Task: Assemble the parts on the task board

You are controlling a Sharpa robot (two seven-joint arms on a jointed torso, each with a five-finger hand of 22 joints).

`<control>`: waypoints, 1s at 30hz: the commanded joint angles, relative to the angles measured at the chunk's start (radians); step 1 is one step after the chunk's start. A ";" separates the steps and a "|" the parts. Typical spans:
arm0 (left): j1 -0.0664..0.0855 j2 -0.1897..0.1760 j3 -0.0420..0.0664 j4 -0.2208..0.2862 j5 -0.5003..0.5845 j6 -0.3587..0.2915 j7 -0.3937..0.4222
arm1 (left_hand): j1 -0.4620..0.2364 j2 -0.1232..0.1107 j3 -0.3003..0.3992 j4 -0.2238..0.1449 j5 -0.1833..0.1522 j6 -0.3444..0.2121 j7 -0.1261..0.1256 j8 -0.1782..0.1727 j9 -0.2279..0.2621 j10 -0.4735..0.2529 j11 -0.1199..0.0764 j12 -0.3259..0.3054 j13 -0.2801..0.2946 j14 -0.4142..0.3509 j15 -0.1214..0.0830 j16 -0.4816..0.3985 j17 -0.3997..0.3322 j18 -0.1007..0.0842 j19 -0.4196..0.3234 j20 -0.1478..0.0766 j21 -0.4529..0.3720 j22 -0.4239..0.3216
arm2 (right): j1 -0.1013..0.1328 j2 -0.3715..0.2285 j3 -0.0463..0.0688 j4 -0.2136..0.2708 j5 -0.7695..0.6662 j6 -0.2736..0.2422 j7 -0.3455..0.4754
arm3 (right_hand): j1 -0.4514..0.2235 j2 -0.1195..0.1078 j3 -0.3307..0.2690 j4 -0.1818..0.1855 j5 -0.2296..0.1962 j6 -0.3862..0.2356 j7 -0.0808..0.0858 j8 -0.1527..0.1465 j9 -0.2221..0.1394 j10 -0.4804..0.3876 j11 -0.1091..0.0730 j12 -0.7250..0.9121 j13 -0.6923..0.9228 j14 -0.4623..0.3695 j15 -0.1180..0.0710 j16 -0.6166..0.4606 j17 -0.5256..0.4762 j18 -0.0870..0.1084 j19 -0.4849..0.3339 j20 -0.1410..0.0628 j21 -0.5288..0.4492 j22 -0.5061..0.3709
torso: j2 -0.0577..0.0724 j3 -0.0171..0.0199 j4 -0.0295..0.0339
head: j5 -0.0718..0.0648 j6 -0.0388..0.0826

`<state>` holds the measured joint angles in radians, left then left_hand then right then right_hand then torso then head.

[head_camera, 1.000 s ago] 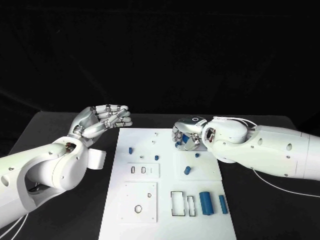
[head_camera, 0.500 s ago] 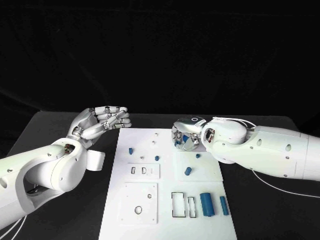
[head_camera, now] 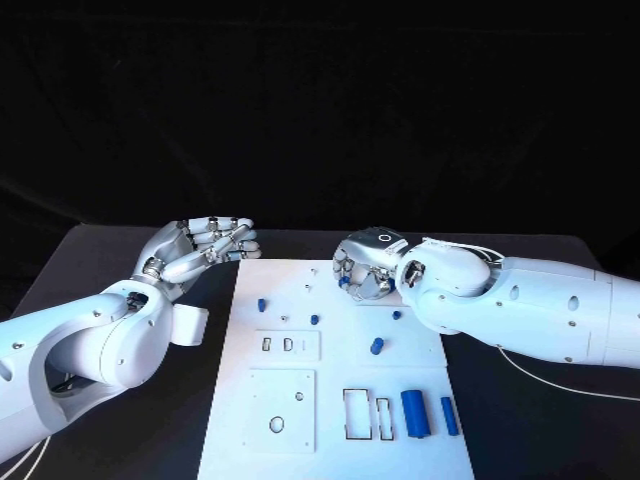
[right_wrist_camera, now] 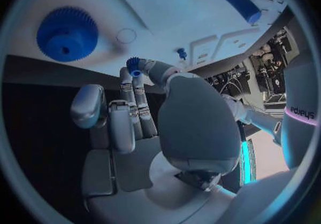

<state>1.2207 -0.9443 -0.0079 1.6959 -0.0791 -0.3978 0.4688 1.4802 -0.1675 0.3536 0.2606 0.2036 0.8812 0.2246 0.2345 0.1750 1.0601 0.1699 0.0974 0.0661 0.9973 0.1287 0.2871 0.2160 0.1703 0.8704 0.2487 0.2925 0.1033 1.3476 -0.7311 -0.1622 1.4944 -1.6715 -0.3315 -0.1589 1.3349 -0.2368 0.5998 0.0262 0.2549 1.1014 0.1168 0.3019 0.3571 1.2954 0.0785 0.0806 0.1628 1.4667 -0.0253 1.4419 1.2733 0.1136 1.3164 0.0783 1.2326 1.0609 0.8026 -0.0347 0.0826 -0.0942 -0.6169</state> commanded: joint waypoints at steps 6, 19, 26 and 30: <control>0.001 0.002 0.001 0.002 -0.004 0.021 0.005 | 0.000 -0.008 0.005 0.002 -0.003 0.001 0.007 -0.003 -0.001 0.004 0.004 -0.005 -0.001 -0.002 0.003 -0.004 0.001 0.013 0.003 0.002 -0.005 -0.001 | 0.004 0.047 0.002 -0.028 -0.050 -0.083 -0.082 | 0.032 0.023 0.025 -0.027 0.004 0.000 0.002 0.007 0.005 0.035 -0.033 -0.003 0.032 0.054 -0.004 0.007 0.005 -0.013 0.005 -0.003 0.011 0.013 | 0.004 -0.0016 0.0072 | -0.002 0.006; 0.001 0.003 0.001 0.004 -0.004 0.024 0.004 | 0.001 -0.008 0.006 0.001 -0.003 0.000 0.007 -0.004 -0.002 0.003 0.005 -0.007 -0.001 -0.003 0.003 -0.005 0.002 0.013 0.002 0.002 -0.006 -0.002 | 0.003 0.115 0.002 -0.086 -0.052 -0.096 -0.091 | 0.032 0.023 0.025 -0.027 0.004 0.000 0.002 0.008 0.005 0.035 -0.033 -0.003 0.032 0.055 -0.004 0.009 0.008 -0.013 0.005 -0.003 0.011 0.013 | 0.009 -0.0041 0.0138 | 0.000 0.005; 0.002 0.003 0.001 0.004 -0.004 0.024 0.003 | 0.001 -0.008 0.006 0.001 -0.003 0.000 0.007 -0.004 -0.002 0.003 0.005 -0.007 -0.001 -0.003 0.003 -0.005 0.002 0.013 0.002 0.002 -0.006 -0.002 | 0.002 0.127 0.002 -0.099 -0.051 -0.098 -0.090 | 0.031 0.022 0.026 -0.028 0.004 0.000 0.002 0.008 0.007 0.036 -0.033 -0.004 0.033 0.055 -0.004 0.009 0.008 -0.013 0.005 -0.003 0.012 0.014 | 0.010 -0.0052 0.0162 | 0.002 0.006; 0.002 0.003 0.001 0.004 -0.004 0.025 0.003 | 0.001 -0.008 0.006 0.001 -0.003 0.000 0.007 -0.004 -0.002 0.003 0.005 -0.007 -0.001 -0.003 0.003 -0.005 0.002 0.013 0.002 0.002 -0.006 -0.002 | 0.002 0.134 0.002 -0.104 -0.045 -0.095 -0.086 | 0.030 0.022 0.027 -0.028 0.004 -0.001 0.002 0.008 0.008 0.035 -0.033 -0.004 0.033 0.055 -0.004 0.009 0.009 -0.013 0.004 -0.003 0.012 0.013 | 0.011 -0.0052 0.0165 | 0.004 0.007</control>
<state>1.2209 -0.9432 -0.0079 1.6972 -0.0792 -0.3921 0.4663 1.4802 -0.1675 0.3536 0.2606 0.2035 0.8812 0.2246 0.2345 0.1749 1.0601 0.1699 0.0976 0.0660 0.9972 0.1288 0.2870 0.2170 0.1704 0.8704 0.2487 0.2925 0.1022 1.3502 -0.5989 -0.1603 1.3916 -1.7061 -0.4229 -0.2399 1.3349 -0.2368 0.6101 0.0149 0.2551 1.1013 0.1168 0.3056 0.3643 1.2953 0.0785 0.0709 0.1629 1.4667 -0.0250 1.4455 1.2807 0.1127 1.3163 0.0785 1.2412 1.0729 0.8125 -0.0396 0.0984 -0.0915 -0.6101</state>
